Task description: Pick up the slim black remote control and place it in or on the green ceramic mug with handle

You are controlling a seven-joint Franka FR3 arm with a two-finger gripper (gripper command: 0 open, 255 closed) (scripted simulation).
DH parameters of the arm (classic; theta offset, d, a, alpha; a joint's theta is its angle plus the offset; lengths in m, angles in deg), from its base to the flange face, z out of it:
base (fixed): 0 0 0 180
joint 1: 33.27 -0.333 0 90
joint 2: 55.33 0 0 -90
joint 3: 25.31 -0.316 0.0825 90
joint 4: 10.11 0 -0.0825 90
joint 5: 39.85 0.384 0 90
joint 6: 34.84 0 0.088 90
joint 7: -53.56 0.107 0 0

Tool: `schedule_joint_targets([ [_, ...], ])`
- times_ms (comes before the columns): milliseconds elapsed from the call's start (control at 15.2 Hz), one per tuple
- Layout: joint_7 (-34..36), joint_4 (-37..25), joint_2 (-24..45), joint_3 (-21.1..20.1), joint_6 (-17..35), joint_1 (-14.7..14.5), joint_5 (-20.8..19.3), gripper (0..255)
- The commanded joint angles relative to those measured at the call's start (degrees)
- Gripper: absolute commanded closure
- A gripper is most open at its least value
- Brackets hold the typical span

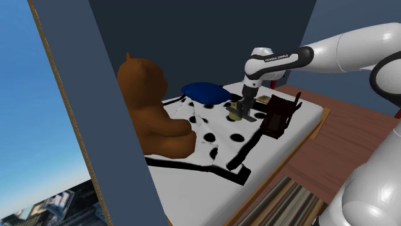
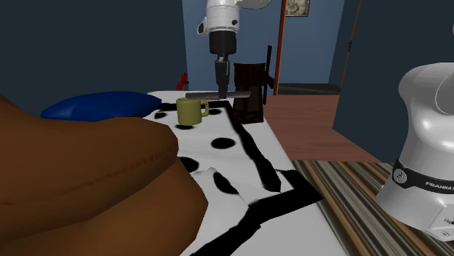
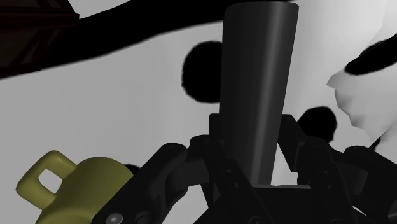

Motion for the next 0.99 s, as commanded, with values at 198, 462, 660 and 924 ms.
schedule_joint_targets([
  [198, 0.5, -2.8, -0.9, -0.1, -3.7, 0.0, -0.3, 255],
  [462, -3.1, -9.6, 4.5, 1.6, -5.5, 1.6, 1.0, 255],
  [660, -6.7, -16.6, 10.3, 2.9, -7.3, 3.6, 2.8, 255],
  [924, -10.8, -27.7, 18.9, 4.0, -10.6, 7.0, 5.5, 255],
])
